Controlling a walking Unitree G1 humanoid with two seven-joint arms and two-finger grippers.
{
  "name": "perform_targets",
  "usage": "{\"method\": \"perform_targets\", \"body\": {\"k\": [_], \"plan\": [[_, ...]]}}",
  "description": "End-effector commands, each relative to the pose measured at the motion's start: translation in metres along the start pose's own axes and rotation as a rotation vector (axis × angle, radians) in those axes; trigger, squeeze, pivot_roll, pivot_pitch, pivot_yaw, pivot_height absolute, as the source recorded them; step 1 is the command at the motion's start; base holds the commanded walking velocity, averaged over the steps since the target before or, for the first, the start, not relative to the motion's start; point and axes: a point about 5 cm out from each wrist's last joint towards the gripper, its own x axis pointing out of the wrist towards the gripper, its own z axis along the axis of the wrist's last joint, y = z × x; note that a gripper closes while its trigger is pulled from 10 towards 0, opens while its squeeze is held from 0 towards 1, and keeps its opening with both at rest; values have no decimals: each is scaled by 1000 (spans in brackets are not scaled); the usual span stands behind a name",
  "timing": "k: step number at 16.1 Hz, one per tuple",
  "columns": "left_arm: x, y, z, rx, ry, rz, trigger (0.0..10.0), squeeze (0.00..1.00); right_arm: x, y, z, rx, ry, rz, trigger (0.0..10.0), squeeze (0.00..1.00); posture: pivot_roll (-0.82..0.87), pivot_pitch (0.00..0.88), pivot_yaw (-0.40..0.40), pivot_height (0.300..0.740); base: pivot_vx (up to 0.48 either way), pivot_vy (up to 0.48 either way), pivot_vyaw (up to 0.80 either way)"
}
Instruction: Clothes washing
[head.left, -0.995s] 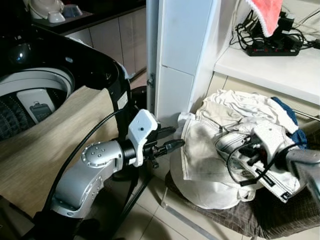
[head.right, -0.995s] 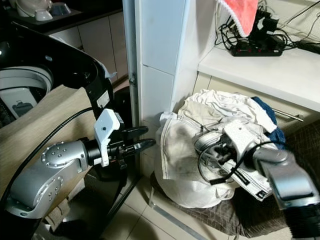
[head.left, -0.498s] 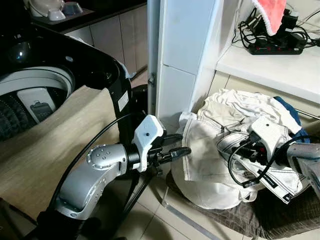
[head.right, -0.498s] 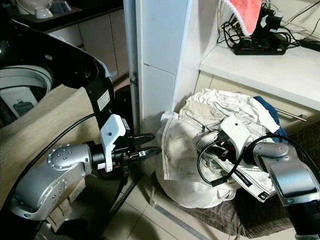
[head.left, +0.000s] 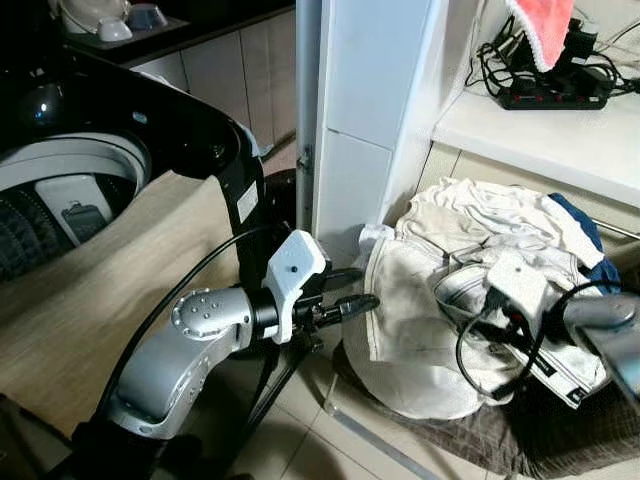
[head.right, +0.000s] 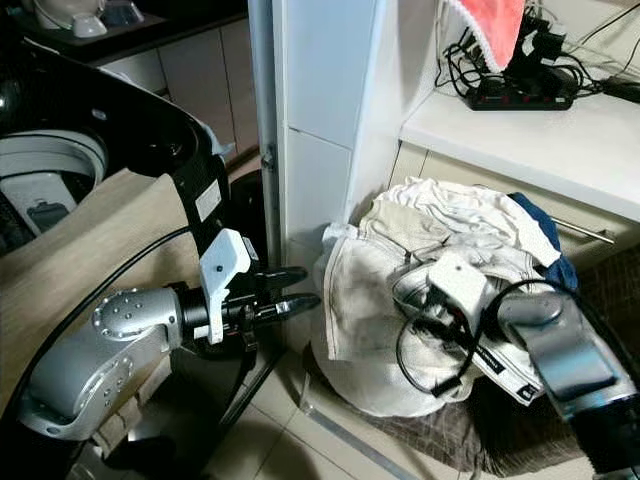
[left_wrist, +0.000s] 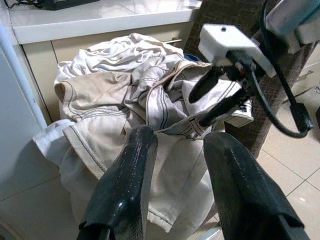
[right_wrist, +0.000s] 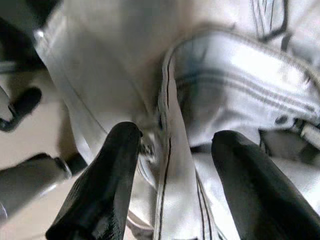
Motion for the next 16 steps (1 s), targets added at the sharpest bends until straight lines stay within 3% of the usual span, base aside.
{"method": "perform_targets", "body": {"k": [1,3,4,5,16], "plan": [[1,0,-1,13,13,-2,10000,0,1,-5,-3,-37,25,-40,10000,0,-118,0,-18,740,0,0,0],[1,0,-1,13,15,-4,10000,0,6,-2,-7,-19,28,-11,10000,0,-118,0,-17,740,0,0,0],[1,0,-1,14,15,-4,10000,0,8,0,-12,-20,49,0,9333,0,-114,0,-20,740,0,0,0],[1,0,-1,16,16,-4,10000,0,11,2,-18,-25,73,8,0,0,-112,0,-21,740,0,0,0],[1,1,0,23,16,-5,10000,0,12,-2,-23,-12,77,24,0,0,-113,0,-16,740,0,0,0]]}}
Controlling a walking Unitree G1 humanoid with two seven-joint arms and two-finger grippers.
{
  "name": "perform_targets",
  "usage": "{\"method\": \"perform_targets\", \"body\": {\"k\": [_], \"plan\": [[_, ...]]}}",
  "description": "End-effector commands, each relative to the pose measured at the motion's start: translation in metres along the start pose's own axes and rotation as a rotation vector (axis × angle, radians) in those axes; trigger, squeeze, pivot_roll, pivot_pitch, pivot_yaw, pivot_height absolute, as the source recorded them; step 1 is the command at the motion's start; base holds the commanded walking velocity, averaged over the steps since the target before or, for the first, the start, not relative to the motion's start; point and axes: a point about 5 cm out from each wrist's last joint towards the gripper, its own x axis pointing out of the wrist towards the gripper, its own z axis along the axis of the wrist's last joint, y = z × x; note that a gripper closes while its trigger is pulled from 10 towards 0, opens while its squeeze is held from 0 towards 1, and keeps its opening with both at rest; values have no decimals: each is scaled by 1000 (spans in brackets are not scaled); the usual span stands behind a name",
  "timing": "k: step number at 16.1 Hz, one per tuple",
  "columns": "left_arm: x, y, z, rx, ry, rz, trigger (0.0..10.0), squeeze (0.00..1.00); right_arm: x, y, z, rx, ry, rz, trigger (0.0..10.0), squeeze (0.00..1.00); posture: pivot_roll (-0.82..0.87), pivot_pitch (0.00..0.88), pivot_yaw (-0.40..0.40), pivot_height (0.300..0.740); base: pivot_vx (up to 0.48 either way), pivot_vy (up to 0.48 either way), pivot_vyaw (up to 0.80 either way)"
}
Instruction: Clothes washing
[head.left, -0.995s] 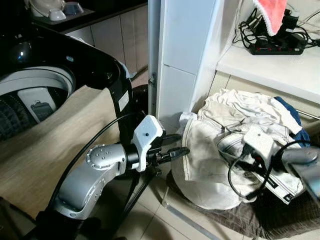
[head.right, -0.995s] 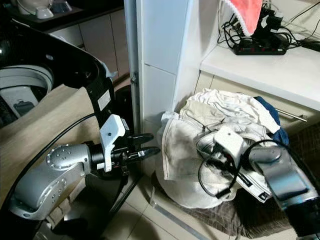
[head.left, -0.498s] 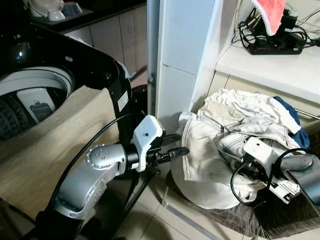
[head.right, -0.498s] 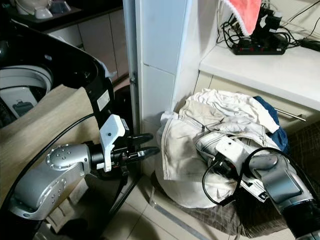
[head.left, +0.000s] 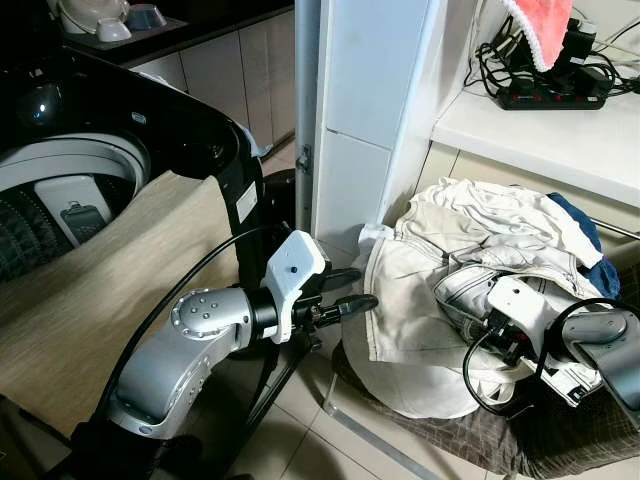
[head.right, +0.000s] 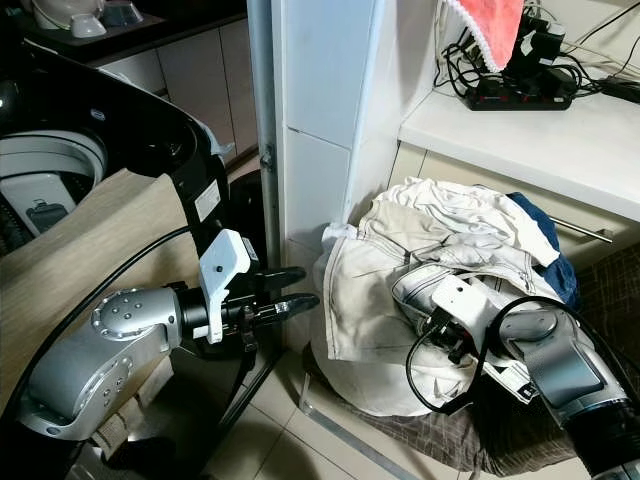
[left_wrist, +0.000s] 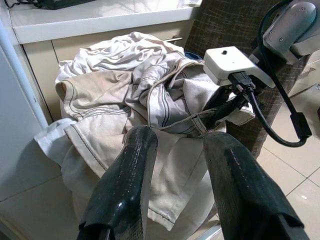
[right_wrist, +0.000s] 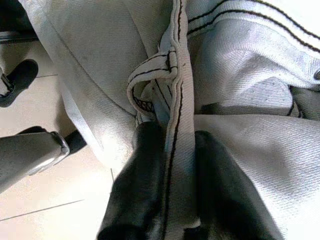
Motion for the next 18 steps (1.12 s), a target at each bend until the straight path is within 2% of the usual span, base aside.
{"method": "perform_targets", "body": {"k": [1,7,10,13,14,15,16,18], "plan": [[1,1,0,18,11,-10,10000,0,-2,-3,1,-2,-8,-6,0,0,-110,0,-17,740,0,0,0],[-1,3,1,39,16,-17,10000,0,-7,0,-2,3,-28,45,0,0,-103,0,-11,740,0,0,0],[0,4,0,40,2,18,10000,0,-22,-4,10,125,-191,78,0,0,-111,0,-12,740,0,0,0],[2,13,11,53,-72,105,10000,0,-55,-20,36,255,-479,80,0,0,-116,0,-10,740,0,0,0],[3,20,19,63,-122,164,10000,0,-78,-28,53,278,-667,81,0,0,-116,0,-10,740,0,0,0],[3,24,23,61,-149,198,10000,0,-91,-31,63,287,-767,88,0,0,-120,0,-9,740,0,0,0],[3,29,30,56,-188,236,10000,0,-111,-33,81,288,-914,98,0,0,-126,0,-7,740,0,0,0],[3,37,53,52,-319,296,10000,0,-139,-32,110,269,-1116,133,0,0,-130,0,-6,740,0,0,0]]}}
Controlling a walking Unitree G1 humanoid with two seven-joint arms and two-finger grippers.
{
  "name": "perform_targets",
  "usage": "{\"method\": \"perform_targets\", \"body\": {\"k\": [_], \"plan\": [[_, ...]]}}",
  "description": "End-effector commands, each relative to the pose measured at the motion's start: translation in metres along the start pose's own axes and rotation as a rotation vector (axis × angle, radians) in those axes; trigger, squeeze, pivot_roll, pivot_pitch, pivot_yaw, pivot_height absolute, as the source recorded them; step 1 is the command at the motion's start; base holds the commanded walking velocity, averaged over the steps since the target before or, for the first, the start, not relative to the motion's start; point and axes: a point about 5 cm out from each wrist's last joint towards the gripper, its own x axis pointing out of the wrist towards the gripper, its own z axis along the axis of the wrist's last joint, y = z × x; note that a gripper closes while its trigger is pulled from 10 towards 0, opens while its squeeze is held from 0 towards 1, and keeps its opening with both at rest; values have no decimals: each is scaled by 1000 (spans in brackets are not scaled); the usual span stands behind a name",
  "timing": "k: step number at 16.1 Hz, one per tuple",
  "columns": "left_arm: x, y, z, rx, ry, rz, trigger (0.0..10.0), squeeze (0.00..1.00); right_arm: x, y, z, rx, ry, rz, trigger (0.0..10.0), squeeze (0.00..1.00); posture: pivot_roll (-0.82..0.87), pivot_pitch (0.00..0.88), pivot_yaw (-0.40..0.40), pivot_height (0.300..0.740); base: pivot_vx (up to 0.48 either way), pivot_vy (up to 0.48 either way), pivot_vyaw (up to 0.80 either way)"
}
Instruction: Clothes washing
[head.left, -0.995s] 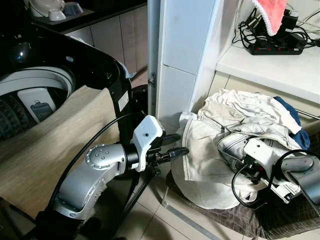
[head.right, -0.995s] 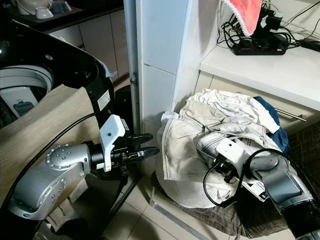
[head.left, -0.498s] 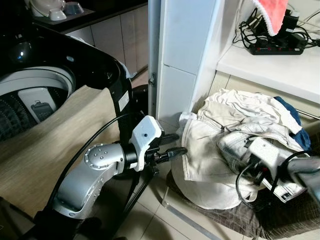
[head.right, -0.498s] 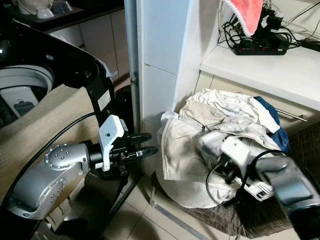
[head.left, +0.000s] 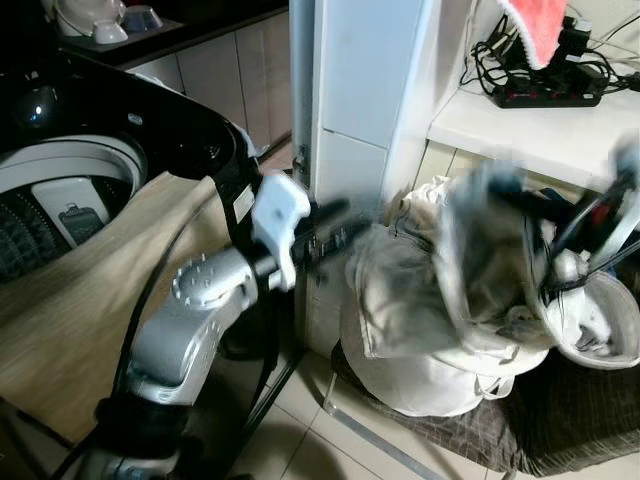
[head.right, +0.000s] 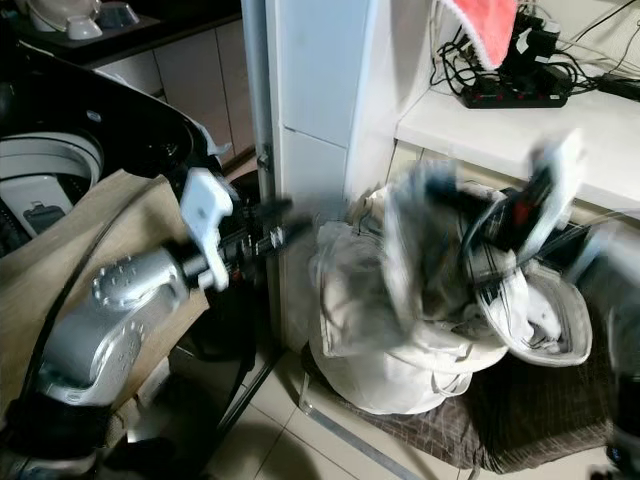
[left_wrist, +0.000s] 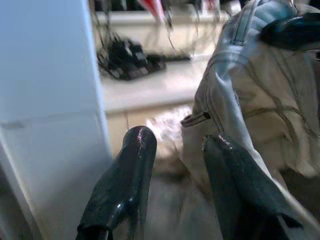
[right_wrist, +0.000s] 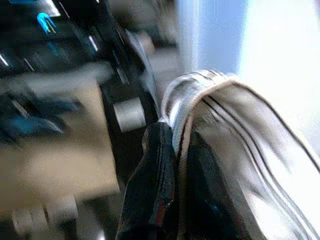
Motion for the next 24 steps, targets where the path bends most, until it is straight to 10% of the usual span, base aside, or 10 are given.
{"method": "perform_targets", "body": {"k": [1,2,3,4,11,12,18,19,20,24], "plan": [[7,6,20,-14,-105,30,10000,0,4,8,27,-10,-134,41,0,0,-130,0,-6,740,0,0,0],[13,6,31,-67,-174,29,10000,0,9,11,39,3,-201,54,0,0,-132,0,-15,740,0,0,0],[16,4,36,-98,-204,19,10000,769,12,12,46,19,-235,61,0,0,-132,0,-15,740,0,0,0],[21,0,42,-145,-235,-3,10000,1000,15,13,54,41,-280,75,0,0,-130,0,-21,740,0,0,0],[57,-26,24,-83,-157,-34,10000,1000,27,36,61,138,-314,219,0,0,-137,0,-35,740,0,0,0],[62,-25,18,-43,-138,-19,10000,0,24,41,60,145,-312,253,0,0,-138,0,-35,740,0,0,0],[67,-22,19,-53,-170,-55,10000,0,9,44,54,174,-316,261,0,0,-152,0,-23,740,0,0,0],[66,-24,19,-74,-185,-87,1686,0,7,42,53,179,-313,240,0,0,-152,0,-23,740,0,0,0],[65,-25,19,-85,-193,-100,0,0,7,41,52,178,-304,229,0,0,-152,0,-22,740,0,0,0],[63,-26,17,-100,-194,-129,0,0,9,41,51,185,-303,221,0,0,-149,0,-22,740,0,0,0]]}}
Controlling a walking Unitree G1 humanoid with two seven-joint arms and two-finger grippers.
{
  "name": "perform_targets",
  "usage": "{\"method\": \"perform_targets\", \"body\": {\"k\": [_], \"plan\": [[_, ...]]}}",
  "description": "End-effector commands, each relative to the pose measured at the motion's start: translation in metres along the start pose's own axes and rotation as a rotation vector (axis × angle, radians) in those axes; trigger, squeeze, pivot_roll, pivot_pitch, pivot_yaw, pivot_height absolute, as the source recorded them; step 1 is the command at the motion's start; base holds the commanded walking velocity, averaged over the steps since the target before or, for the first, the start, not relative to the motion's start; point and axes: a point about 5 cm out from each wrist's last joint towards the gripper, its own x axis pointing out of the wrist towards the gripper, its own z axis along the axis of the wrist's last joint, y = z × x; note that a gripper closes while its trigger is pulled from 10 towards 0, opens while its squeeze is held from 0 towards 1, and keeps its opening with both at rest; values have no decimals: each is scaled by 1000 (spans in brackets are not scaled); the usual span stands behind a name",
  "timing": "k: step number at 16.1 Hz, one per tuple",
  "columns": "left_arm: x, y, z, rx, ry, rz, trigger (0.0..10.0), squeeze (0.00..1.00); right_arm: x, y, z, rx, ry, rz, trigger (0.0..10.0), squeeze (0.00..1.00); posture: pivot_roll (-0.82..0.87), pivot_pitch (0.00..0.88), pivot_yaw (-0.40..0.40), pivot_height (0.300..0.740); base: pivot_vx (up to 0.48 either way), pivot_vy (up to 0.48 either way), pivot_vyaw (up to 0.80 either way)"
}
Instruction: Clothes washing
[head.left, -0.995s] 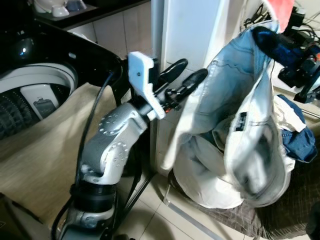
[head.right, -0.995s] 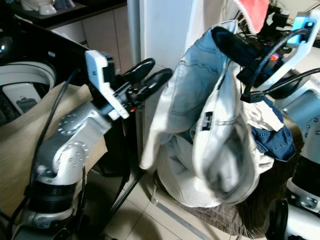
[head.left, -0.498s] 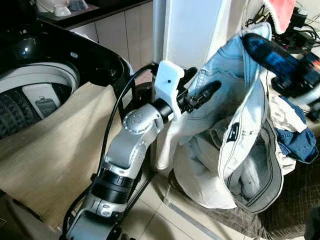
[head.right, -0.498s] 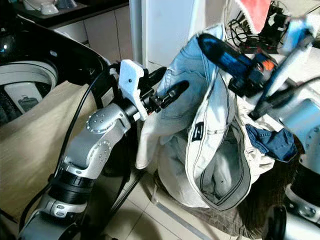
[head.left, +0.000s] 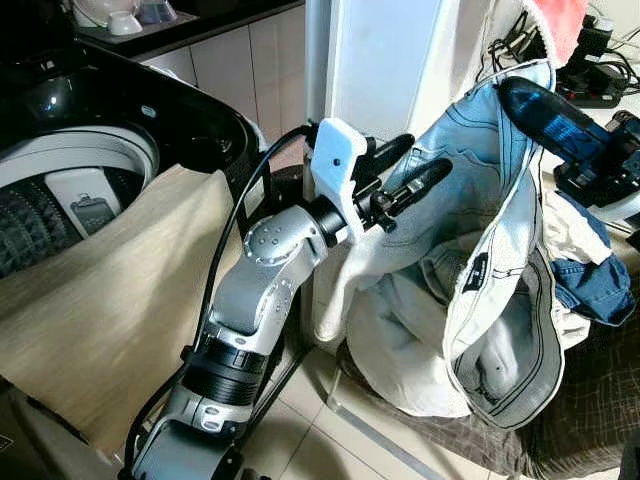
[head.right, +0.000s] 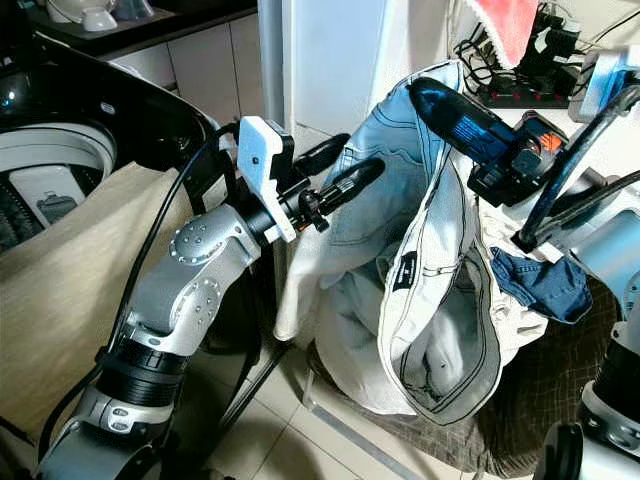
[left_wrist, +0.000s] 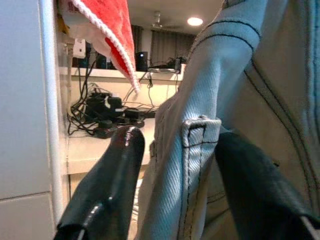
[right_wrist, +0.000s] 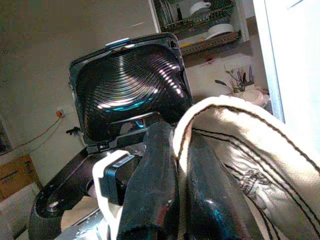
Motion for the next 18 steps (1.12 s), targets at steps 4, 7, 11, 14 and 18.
{"method": "perform_targets", "body": {"k": [4,7,11,14,18], "plan": [[-2,-2,-4,-17,9,-26,0,0,1,7,8,-39,-27,26,0,0,-148,0,-22,740,0,0,0],[-3,-2,-6,-19,15,-25,0,0,2,8,8,-39,-29,34,0,0,-147,0,-21,740,0,0,0],[-4,3,-7,-13,21,15,0,0,6,10,9,-37,-34,50,0,0,-146,0,-21,740,0,0,0],[-4,5,-7,-12,21,24,0,0,7,10,8,-37,-32,53,0,0,-145,0,-22,740,0,0,0],[-4,6,-5,-20,2,30,0,0,8,10,8,-37,-34,50,0,0,-144,0,-22,740,0,0,0]]}}
